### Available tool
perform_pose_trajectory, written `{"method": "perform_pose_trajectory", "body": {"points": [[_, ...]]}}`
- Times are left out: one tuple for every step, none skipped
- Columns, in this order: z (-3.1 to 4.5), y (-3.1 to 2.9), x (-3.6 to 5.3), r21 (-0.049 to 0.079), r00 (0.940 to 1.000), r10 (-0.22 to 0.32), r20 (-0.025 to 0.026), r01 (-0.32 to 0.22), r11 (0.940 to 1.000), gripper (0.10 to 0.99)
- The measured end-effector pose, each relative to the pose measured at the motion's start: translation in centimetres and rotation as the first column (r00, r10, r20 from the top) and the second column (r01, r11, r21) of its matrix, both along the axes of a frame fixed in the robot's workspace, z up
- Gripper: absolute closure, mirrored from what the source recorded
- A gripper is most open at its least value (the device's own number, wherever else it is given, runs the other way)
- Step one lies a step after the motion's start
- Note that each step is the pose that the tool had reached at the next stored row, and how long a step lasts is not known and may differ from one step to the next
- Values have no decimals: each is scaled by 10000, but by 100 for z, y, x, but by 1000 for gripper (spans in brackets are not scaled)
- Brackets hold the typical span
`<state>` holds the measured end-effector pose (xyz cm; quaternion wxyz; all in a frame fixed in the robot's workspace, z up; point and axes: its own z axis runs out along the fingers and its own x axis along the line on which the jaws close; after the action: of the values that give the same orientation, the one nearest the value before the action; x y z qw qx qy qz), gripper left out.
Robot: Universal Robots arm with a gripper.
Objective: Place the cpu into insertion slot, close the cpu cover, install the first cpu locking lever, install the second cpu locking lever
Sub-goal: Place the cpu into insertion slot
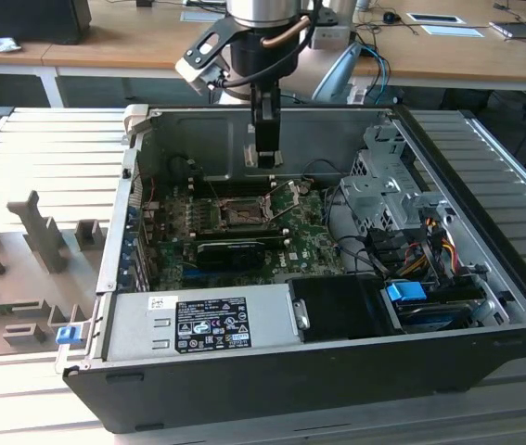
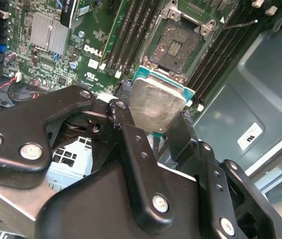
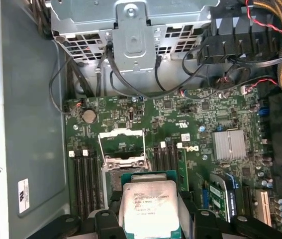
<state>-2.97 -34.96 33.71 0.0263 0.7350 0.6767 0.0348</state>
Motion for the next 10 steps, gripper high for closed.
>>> {"method": "perform_pose_trajectory", "body": {"points": [[-17, 0, 0, 1, 10000, 0, 1, 0, 10000, 561], [-41, 0, 0, 1, 10000, 0, 0, 0, 10000, 561], [-62, 0, 0, 1, 10000, 0, 0, 0, 10000, 561], [-70, 0, 0, 0, 10000, 0, 0, 0, 10000, 561], [-75, 0, 0, -1, 10000, 0, 0, 0, 10000, 561], [-81, 0, 0, 0, 10000, 0, 0, 0, 10000, 561], [-87, 0, 0, 1, 10000, 0, 1, 0, 10000, 561], [-96, 0, 0, 0, 10000, 0, 0, 0, 10000, 561], [-104, 0, 0, 1, 10000, 0, 1, 0, 10000, 561], [-111, 0, 0, 0, 10000, 0, 1, 0, 10000, 561]]}}
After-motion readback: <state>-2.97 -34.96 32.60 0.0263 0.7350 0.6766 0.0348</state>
